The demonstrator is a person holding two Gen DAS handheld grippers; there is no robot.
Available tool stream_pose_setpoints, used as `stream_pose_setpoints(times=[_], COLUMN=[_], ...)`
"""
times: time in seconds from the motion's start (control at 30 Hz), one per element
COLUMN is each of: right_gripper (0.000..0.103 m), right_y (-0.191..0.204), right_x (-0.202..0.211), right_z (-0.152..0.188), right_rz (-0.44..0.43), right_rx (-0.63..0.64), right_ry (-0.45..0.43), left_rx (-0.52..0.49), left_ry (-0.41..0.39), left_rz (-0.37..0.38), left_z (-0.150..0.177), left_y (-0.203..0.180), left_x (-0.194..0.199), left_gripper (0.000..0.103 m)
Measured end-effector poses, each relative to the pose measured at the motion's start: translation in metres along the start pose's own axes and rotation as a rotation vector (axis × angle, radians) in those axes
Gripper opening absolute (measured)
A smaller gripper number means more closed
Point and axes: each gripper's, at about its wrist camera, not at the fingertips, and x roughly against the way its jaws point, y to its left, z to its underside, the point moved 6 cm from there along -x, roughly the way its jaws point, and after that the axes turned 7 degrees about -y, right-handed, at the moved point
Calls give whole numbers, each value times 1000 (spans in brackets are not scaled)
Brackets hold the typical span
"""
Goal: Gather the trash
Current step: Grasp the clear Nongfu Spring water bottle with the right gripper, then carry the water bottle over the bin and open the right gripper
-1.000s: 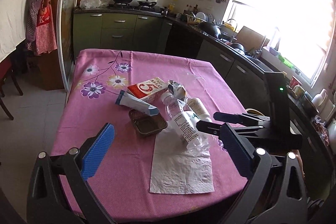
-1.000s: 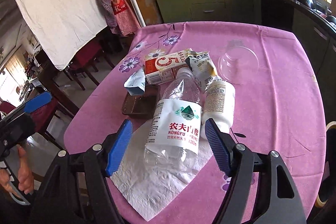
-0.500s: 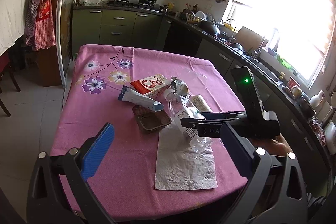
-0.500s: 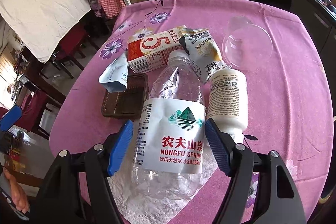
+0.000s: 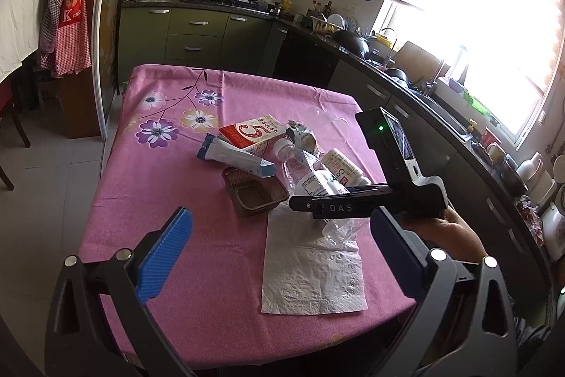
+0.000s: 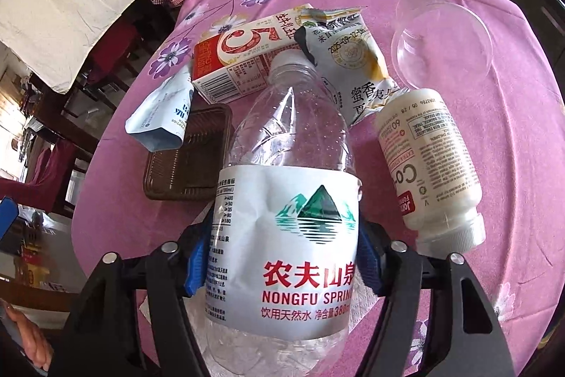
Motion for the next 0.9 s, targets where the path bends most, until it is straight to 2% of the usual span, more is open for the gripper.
stream_pose_setpoints(times=[0.27, 0.6, 0.9], right_gripper=[65, 65, 65], right_y=[-5, -3, -8], right_x=[20, 49, 105], right_z=[-1, 9, 25], right_rz=[-56, -153, -214], right_rx=[-44, -74, -78], right_ry=[-69, -111, -203], left_rx=[5, -17, -44], left_ry=[-2, 4, 16], left_rz=[-9, -7, -5], left_z=[1, 1, 2], left_y=[4, -4, -15], left_x=[0, 1, -2], left_gripper=[96, 96, 96])
